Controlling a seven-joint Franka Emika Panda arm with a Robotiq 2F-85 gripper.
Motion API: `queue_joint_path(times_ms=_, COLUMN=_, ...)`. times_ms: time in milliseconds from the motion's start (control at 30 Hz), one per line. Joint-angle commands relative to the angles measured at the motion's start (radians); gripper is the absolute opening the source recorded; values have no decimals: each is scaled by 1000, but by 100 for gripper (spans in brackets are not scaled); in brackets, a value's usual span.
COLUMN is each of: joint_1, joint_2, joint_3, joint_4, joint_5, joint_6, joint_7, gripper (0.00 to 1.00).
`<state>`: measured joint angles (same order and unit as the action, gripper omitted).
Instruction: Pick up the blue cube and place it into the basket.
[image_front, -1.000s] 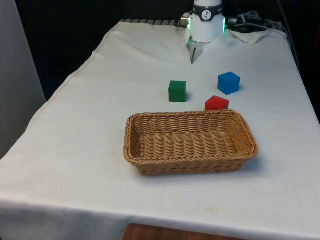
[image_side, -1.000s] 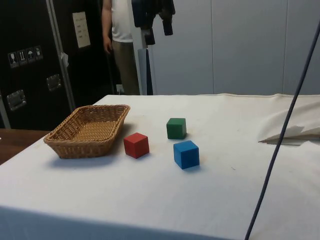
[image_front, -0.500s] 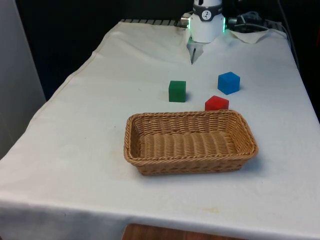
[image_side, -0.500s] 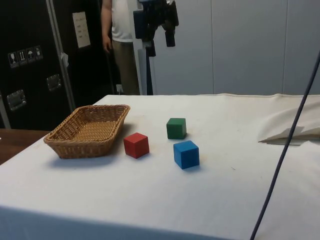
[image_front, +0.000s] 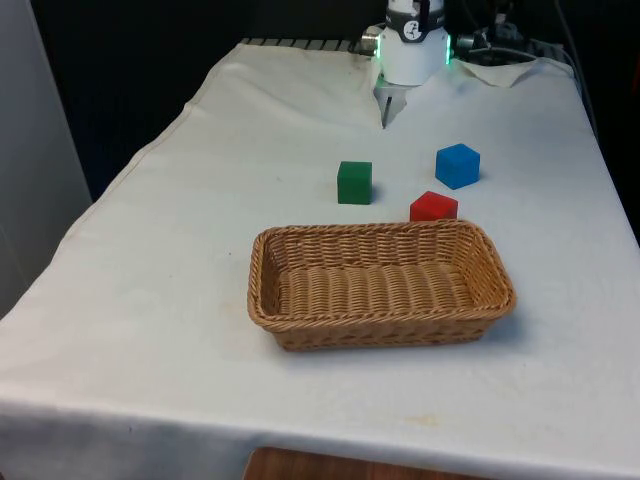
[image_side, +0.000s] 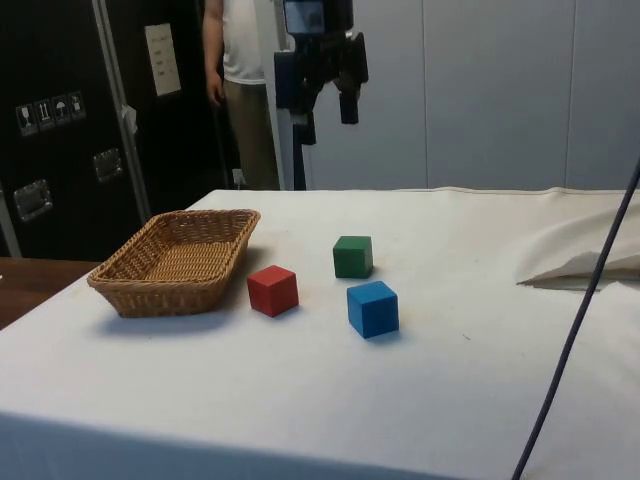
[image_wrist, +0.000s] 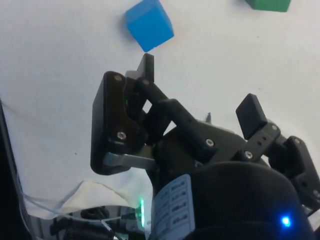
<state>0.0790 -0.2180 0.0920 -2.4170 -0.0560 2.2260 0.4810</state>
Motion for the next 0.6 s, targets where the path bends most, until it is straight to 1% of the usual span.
queue_joint_path(times_ms=0, joint_1=4, joint_2=-10, joint_3=5, joint_4=-21, joint_5=12, joint_6=29, joint_7=12, gripper=100)
queue_joint_path(times_ms=67, joint_1=3, joint_2=-13, joint_3=12, joint_4=-37, joint_5=20, joint_6=47, joint_7=20, gripper=100)
queue_joint_path(times_ms=100, joint_1=0, joint_2=-7, joint_3=14, joint_4=-33, joint_5=15, joint_6=38, joint_7=16, gripper=100)
queue_joint_path(times_ms=133, joint_1=3, joint_2=-16, joint_3=18, joint_4=-52, joint_5=26, joint_6=64, joint_7=27, gripper=100)
queue_joint_path(times_ms=400, joint_1=4, joint_2=-22, joint_3=42, joint_4=-110, joint_5=53, joint_6=130, joint_7=55, gripper=100)
queue_joint_path(times_ms=433, joint_1=0, joint_2=-14, joint_3=41, joint_4=-99, joint_5=45, joint_6=114, joint_7=49, gripper=100)
queue_joint_path(times_ms=467, joint_1=4, joint_2=-23, joint_3=47, joint_4=-124, joint_5=63, joint_6=145, joint_7=59, gripper=100)
queue_joint_path(times_ms=567, joint_1=4, joint_2=-25, joint_3=55, joint_4=-150, joint_5=76, joint_6=172, joint_7=66, gripper=100)
